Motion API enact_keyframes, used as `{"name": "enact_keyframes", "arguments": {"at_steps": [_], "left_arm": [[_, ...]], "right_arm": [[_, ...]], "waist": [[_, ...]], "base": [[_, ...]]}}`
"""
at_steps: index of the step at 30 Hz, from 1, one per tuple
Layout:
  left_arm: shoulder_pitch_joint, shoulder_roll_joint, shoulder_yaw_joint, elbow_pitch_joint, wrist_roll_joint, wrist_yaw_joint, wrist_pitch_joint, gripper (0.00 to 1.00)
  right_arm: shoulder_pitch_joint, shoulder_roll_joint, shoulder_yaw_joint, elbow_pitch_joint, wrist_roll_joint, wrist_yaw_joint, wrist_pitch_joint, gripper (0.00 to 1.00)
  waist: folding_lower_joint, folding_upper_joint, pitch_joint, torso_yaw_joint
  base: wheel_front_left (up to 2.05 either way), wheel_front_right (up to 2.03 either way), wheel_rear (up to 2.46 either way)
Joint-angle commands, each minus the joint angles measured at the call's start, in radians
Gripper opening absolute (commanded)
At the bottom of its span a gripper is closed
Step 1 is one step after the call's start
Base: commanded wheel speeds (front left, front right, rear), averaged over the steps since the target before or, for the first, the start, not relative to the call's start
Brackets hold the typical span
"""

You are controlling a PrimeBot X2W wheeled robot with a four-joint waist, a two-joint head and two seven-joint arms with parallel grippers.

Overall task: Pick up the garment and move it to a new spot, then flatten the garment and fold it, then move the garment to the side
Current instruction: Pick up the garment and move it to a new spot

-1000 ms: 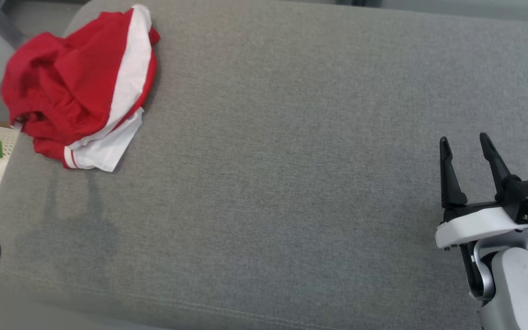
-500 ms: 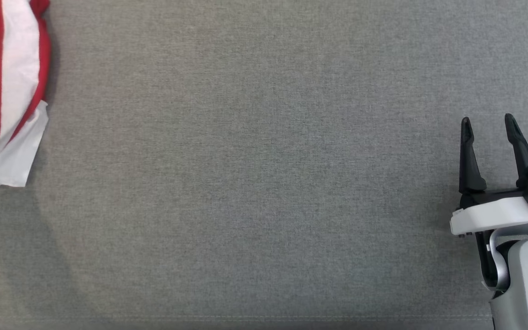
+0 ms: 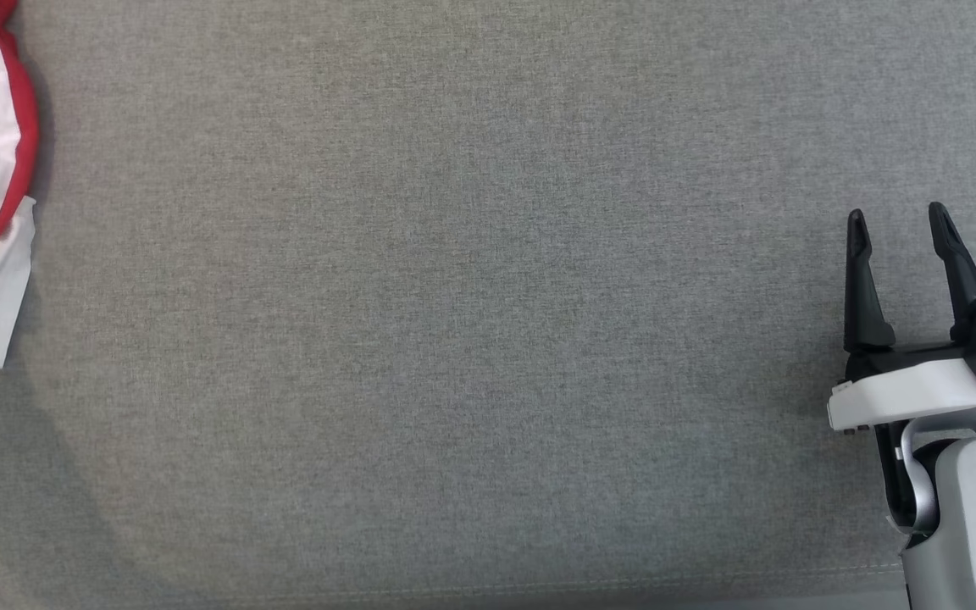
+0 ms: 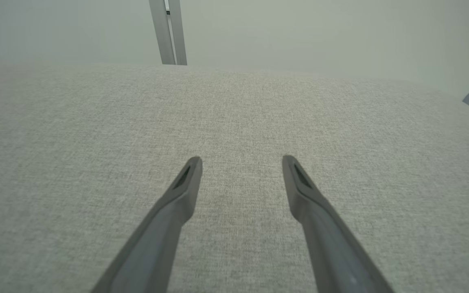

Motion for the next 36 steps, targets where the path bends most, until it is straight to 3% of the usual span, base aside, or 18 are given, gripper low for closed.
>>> {"name": "enact_keyframes", "arguments": {"at_steps": [1, 9, 20, 27, 36], "left_arm": [[-0.013, 0.024, -0.006, 0.001, 0.0, -0.004, -0.038, 0.0], [-0.069, 0.082, -0.05, 0.004, 0.018, -0.003, -0.198, 0.0], [-0.177, 0.125, -0.116, -0.155, 0.08, -0.003, -0.246, 0.0], [-0.23, 0.093, -0.166, -0.385, 0.107, 0.017, -0.185, 0.0], [-0.238, 0.012, -0.238, -0.693, 0.098, 0.066, -0.036, 0.0]], "right_arm": [[-0.004, 0.001, 0.001, 0.002, -0.007, 0.0, -0.002, 1.0], [0.014, 0.013, 0.019, 0.05, 0.013, 0.0, -0.023, 1.0], [0.034, 0.03, 0.046, 0.148, 0.052, 0.0, -0.057, 1.0], [0.054, 0.037, 0.051, 0.183, 0.074, 0.0, -0.069, 1.0], [0.034, 0.04, 0.075, 0.188, 0.131, 0.0, -0.071, 1.0]], "waist": [[-0.0001, 0.0, -0.008, -0.001], [-0.0001, 0.0, -0.09, 0.0], [-0.0001, 0.0, -0.233, -0.025], [-0.0001, 0.0, -0.281, -0.089], [-0.0001, 0.0, -0.272, -0.245]], "base": [[0.0, 0.0, 0.0], [0.0, 0.0, 0.0], [0.0, 0.0, 0.0], [0.0, 0.0, 0.0], [0.0, 0.0, 0.0]]}}
